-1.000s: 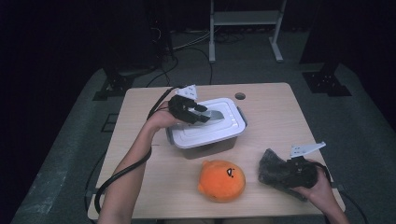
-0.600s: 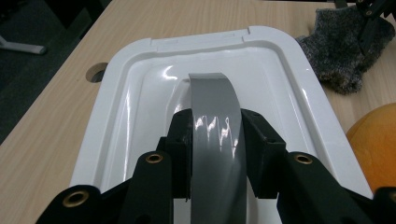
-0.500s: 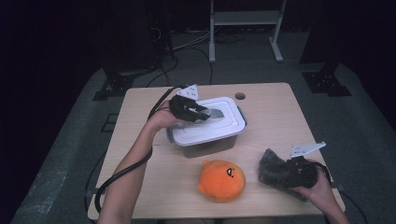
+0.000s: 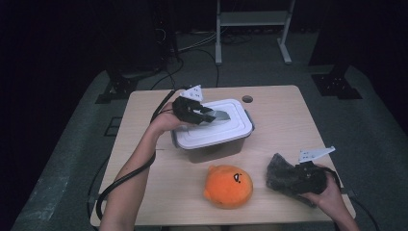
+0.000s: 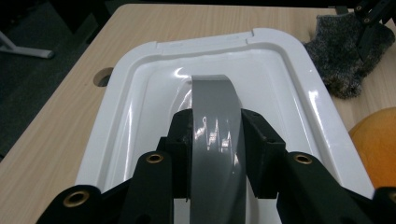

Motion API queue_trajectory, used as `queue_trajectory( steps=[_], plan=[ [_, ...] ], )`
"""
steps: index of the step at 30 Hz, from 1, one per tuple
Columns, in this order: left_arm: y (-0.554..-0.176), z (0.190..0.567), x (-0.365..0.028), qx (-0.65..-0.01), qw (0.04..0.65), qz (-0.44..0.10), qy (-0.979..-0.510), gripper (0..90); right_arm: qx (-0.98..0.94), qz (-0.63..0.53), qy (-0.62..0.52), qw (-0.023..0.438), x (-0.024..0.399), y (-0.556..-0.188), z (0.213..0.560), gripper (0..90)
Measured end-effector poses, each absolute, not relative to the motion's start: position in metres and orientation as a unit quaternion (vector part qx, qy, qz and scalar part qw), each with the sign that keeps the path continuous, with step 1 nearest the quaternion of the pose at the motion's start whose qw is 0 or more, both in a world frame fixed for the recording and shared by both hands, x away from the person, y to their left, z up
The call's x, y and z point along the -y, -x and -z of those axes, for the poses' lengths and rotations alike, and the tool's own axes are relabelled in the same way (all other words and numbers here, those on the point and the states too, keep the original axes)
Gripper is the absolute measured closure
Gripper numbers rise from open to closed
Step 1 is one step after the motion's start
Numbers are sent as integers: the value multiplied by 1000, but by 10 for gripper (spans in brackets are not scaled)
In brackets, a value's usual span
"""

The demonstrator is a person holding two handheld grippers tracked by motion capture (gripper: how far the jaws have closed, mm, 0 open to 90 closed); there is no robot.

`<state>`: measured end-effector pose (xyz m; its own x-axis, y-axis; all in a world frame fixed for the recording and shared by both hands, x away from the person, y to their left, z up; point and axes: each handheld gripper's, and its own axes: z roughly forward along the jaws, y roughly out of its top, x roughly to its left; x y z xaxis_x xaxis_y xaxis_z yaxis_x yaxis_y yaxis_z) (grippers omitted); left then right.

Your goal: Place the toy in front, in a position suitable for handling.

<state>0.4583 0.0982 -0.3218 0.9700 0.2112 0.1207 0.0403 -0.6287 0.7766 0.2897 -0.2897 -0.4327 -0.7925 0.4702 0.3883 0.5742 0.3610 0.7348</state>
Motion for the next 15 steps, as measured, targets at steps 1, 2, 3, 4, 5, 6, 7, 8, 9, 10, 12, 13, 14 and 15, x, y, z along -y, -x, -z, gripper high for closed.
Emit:
queue_trajectory(
  steps=[1, 2, 3, 4, 5, 6, 7, 8, 9, 10, 12, 13, 14, 15],
  plan=[
    [-458, 320, -99, -69, 424, -103, -897, 663, 823, 468, 318, 55, 290, -290, 433, 352],
    [-457, 319, -100, -69, 424, -103, -897, 663, 822, 468, 319, 55, 291, -289, 432, 351],
    [-456, 317, -101, -68, 424, -105, -897, 663, 822, 469, 319, 55, 291, -290, 432, 352],
    [-455, 316, -103, -70, 425, -106, -896, 663, 822, 469, 320, 55, 291, -290, 432, 352],
    [-455, 316, -103, -70, 425, -106, -896, 663, 822, 469, 319, 54, 291, -290, 432, 351],
    [-454, 314, -105, -69, 425, -108, -896, 663, 822, 469, 319, 54, 291, -290, 432, 351],
    [-451, 312, -108, -70, 425, -109, -896, 663, 822, 468, 320, 54, 290, -289, 432, 352],
    [-451, 312, -108, -70, 425, -109, -896, 663, 822, 468, 320, 54, 290, -289, 432, 352],
    [-450, 310, -110, -68, 424, -112, -896, 663, 822, 468, 319, 54, 290, -289, 432, 352],
    [-448, 308, -113, -72, 426, -112, -895, 663, 823, 468, 317, 53, 289, -290, 432, 352],
    [-447, 306, -116, -71, 423, -114, -896, 663, 823, 468, 317, 53, 289, -290, 432, 352],
    [-444, 303, -120, -72, 425, -114, -895, 663, 823, 468, 317, 53, 289, -290, 432, 352],
    [-444, 303, -120, -72, 425, -114, -895, 663, 823, 468, 317, 53, 289, -290, 432, 352],
    [-442, 301, -125, -72, 422, -117, -896, 663, 824, 467, 317, 53, 288, -290, 431, 351]
  ],
)
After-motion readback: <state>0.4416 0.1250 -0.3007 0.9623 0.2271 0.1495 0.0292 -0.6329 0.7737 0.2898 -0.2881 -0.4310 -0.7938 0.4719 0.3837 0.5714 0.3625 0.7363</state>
